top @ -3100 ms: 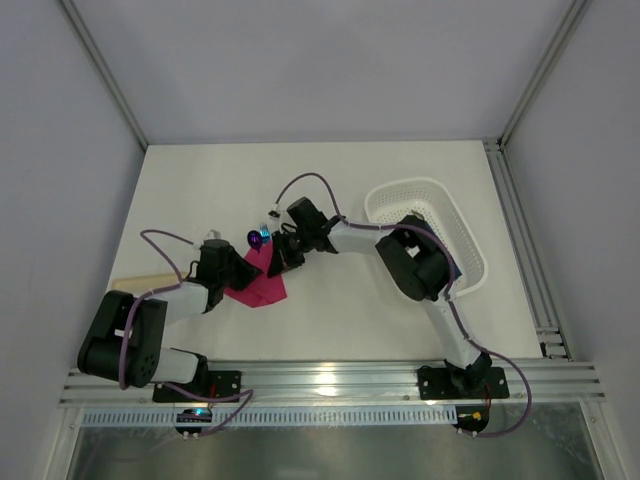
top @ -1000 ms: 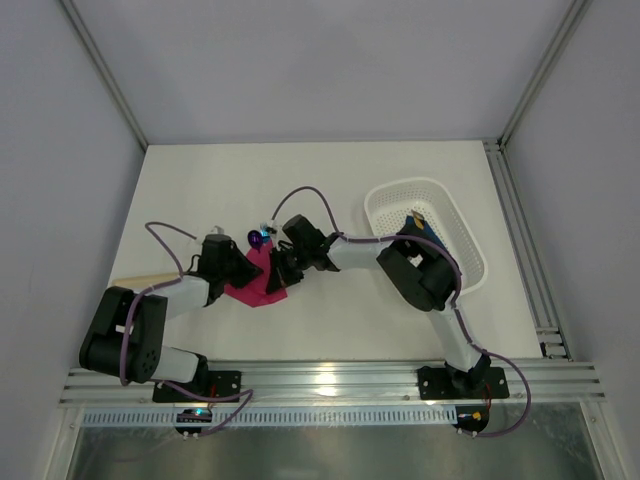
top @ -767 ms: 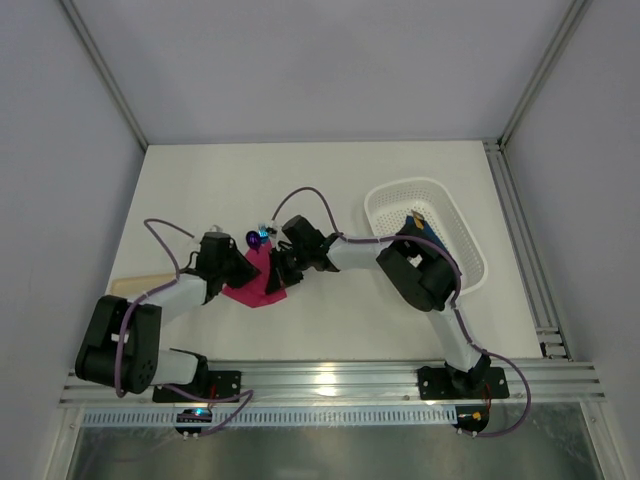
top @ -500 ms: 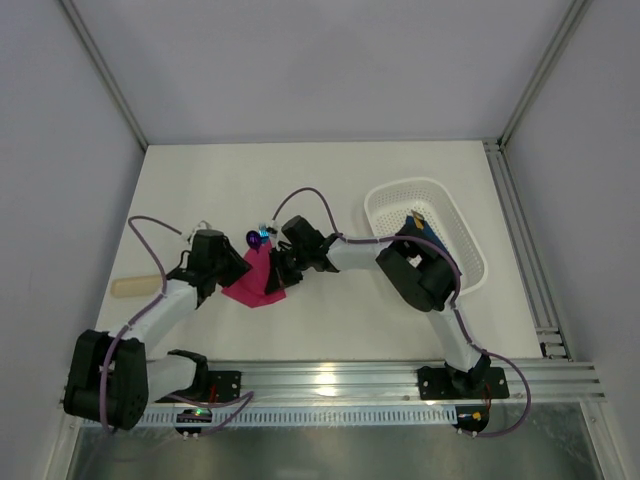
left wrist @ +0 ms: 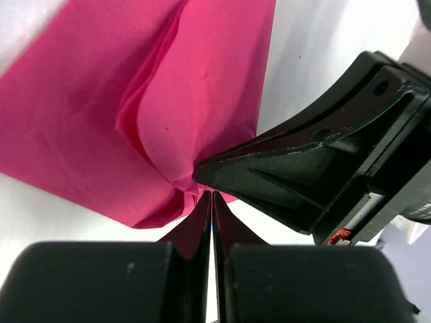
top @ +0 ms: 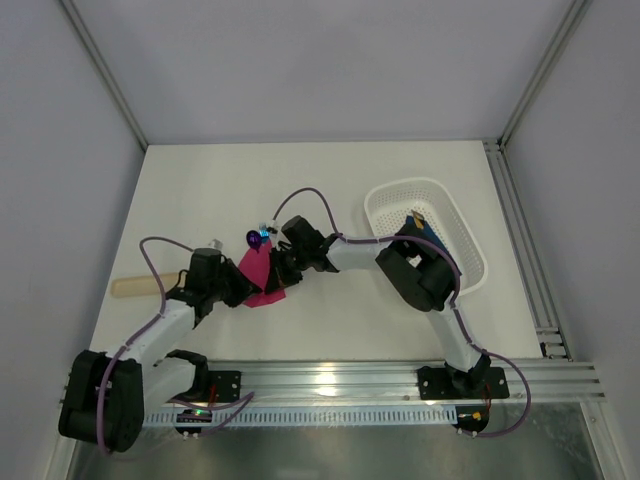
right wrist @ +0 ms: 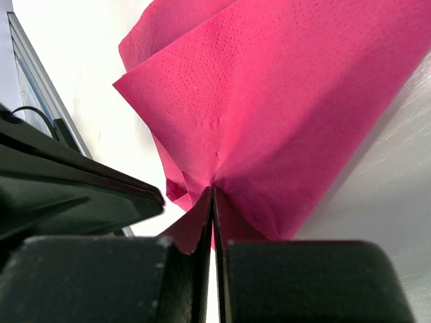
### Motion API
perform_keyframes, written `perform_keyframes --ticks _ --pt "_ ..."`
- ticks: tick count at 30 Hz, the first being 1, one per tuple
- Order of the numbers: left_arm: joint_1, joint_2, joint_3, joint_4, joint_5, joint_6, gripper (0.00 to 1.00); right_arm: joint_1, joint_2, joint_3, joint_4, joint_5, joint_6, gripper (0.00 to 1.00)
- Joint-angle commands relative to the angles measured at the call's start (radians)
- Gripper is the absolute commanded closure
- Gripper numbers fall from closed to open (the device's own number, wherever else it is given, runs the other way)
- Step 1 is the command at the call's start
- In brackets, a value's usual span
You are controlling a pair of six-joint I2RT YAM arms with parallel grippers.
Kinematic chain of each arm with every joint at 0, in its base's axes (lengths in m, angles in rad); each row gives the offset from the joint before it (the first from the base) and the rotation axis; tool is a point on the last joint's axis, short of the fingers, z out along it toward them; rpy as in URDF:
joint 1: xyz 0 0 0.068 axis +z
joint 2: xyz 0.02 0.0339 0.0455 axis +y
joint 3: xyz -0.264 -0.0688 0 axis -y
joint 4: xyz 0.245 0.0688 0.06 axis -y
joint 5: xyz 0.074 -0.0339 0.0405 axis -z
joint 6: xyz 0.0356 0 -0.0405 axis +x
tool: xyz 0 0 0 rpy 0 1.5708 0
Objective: Place the utensils on the paper napkin and roll it up
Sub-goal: Adjust the napkin at the center of the board.
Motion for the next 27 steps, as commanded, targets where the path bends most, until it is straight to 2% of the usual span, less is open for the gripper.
perform_keyframes --ticks 1,3,12,20,27 --pt "0.000 0.058 -0.012 0.123 0.117 -0.004 1.00 0.005 0.039 0.004 -0.010 0.042 -0.010 0.96" --pt "0.000 0.076 -0.033 0.193 0.125 -0.025 1.00 0.005 0.040 0.006 -0.011 0.040 -0.010 0.96" --pt "0.000 0.127 -0.047 0.183 0.084 -0.016 1.00 0.007 0.032 0.006 -0.013 0.034 -0.017 0.96" --pt "0.000 0.054 -0.047 0.068 0.022 0.013 1.00 0.007 0.040 0.008 -0.013 0.034 -0.017 0.96" --pt "0.000 0.050 -0.061 0.022 -0.006 -0.027 1.00 0.005 0.043 0.014 -0.011 0.033 -0.013 0.96"
